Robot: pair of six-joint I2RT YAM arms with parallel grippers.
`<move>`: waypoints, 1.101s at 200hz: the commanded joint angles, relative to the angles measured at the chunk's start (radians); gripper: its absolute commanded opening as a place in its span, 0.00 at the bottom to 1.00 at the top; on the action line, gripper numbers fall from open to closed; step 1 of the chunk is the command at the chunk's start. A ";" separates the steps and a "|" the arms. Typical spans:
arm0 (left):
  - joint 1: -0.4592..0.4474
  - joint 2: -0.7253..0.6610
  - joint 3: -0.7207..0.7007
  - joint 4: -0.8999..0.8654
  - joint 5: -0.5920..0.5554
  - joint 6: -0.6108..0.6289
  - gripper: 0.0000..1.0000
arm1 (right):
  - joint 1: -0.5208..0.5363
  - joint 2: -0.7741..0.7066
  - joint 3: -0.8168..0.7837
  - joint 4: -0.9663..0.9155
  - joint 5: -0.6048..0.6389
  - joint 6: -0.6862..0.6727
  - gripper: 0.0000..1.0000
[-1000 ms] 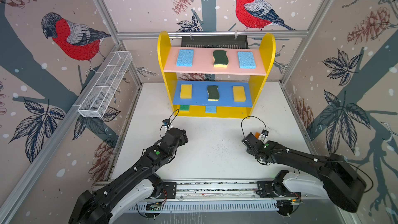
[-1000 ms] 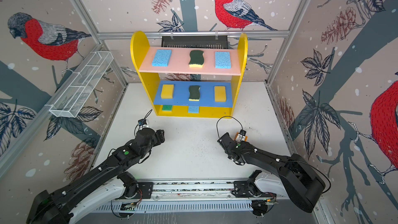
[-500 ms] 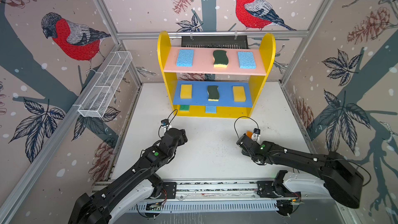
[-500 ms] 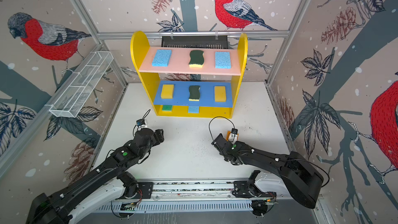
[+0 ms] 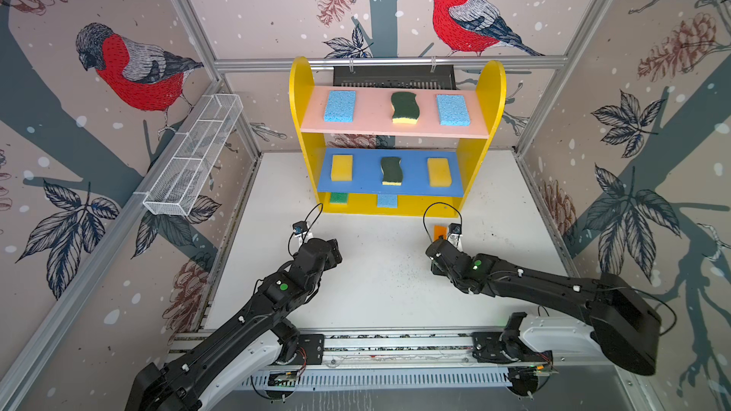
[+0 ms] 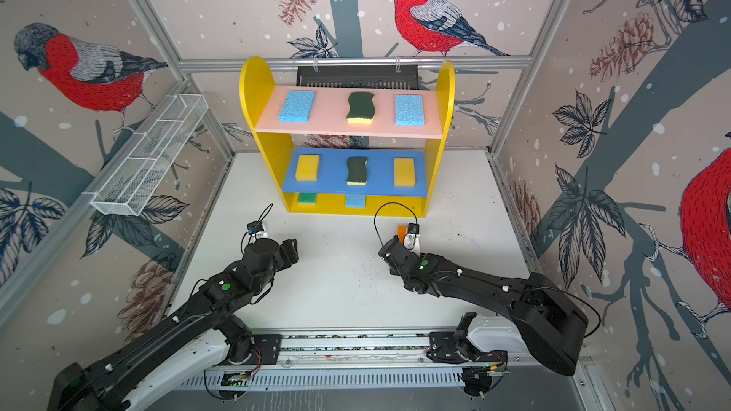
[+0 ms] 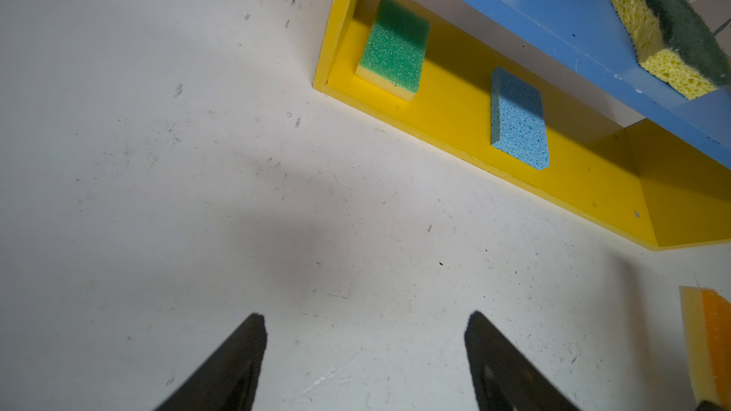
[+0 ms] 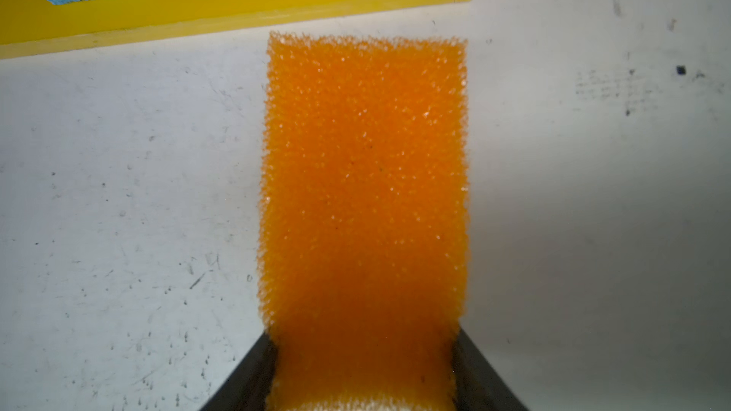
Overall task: Arrange cleaning sponges on a shelf
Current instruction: Place the cleaning sponge at the shelf.
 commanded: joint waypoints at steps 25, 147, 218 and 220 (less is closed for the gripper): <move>0.000 -0.002 -0.003 -0.003 -0.035 -0.001 0.80 | -0.034 0.011 0.013 0.101 0.030 -0.130 0.58; 0.000 -0.001 -0.034 0.046 -0.079 0.018 0.80 | -0.133 0.197 0.093 0.257 -0.062 -0.338 0.57; 0.000 0.020 -0.030 0.082 -0.127 0.065 0.80 | -0.196 0.298 0.153 0.292 -0.049 -0.372 0.57; 0.000 0.021 -0.030 0.084 -0.127 0.066 0.80 | -0.199 0.300 0.154 0.293 -0.049 -0.373 0.57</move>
